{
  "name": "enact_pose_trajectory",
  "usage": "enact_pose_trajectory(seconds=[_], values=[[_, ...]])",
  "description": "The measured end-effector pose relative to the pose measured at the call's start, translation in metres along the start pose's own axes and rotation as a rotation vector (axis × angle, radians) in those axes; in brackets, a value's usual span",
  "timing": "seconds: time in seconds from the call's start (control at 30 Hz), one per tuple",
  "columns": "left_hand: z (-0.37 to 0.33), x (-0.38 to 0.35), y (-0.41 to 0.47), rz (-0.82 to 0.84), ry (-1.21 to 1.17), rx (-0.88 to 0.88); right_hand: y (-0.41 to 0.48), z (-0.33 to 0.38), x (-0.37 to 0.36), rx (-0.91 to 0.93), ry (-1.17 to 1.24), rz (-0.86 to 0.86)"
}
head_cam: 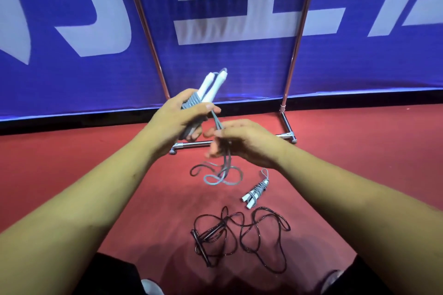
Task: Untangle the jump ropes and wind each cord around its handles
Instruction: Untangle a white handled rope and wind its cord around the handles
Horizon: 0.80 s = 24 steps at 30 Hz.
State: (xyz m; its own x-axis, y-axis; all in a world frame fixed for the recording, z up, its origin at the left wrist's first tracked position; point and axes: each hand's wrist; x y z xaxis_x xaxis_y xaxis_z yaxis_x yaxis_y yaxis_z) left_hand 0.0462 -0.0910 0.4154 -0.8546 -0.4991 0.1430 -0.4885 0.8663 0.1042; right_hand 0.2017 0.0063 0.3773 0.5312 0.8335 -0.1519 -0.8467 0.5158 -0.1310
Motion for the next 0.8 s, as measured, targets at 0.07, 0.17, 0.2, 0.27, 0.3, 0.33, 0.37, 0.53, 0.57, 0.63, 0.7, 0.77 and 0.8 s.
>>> enact_pose_trajectory(seconds=[0.07,0.17,0.2,0.27,0.3,0.33,0.37,0.53,0.57,0.63,0.7,0.77,0.8], values=[[0.000,0.004,0.003,-0.065,-0.063,0.012,0.002,-0.008,-0.002,-0.027,-0.055,-0.064],[0.001,0.018,0.009,-0.201,-0.079,0.031,0.003,-0.012,0.004,-0.081,-0.066,-0.113],[0.002,0.023,0.012,-0.236,-0.070,0.037,0.002,-0.012,0.005,-0.109,-0.063,-0.101],[0.006,0.032,0.015,-0.298,-0.018,0.052,0.000,-0.011,0.005,-0.148,-0.112,-0.074],[0.009,0.035,0.017,-0.323,0.020,0.052,0.000,-0.011,0.004,-0.152,-0.156,-0.069],[0.012,0.038,0.018,-0.339,0.082,0.037,-0.002,-0.009,0.001,-0.147,-0.203,-0.070],[0.015,0.041,0.018,-0.347,0.177,0.001,-0.003,-0.007,0.000,-0.135,-0.251,-0.073],[0.033,0.053,0.019,-0.190,0.879,-0.122,-0.013,0.022,-0.002,-0.036,-0.525,-0.075],[0.037,0.054,0.019,-0.143,1.005,-0.114,-0.014,0.026,0.000,-0.019,-0.561,-0.088],[0.039,0.049,0.020,-0.110,1.199,-0.129,-0.014,0.033,0.005,0.008,-0.582,-0.117],[0.036,0.040,0.018,-0.121,1.294,-0.181,-0.015,0.037,0.006,0.021,-0.574,-0.092],[0.037,0.027,0.013,-0.062,1.322,-0.183,-0.017,0.039,0.002,0.048,-0.580,-0.041],[0.039,0.019,0.009,0.008,1.318,-0.168,-0.017,0.039,0.000,0.072,-0.610,-0.032]])
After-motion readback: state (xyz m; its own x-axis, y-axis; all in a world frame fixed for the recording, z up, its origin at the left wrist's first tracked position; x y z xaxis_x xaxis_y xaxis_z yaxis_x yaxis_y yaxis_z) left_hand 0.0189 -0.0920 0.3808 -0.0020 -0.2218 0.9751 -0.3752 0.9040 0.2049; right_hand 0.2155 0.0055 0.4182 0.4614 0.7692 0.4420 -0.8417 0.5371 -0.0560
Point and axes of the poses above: each hand's wrist, its own y-axis towards the middle knuckle, its own x-axis out of the back of the hand, z = x × y, and after that the axes turned 11 degrees about -z, right-handed
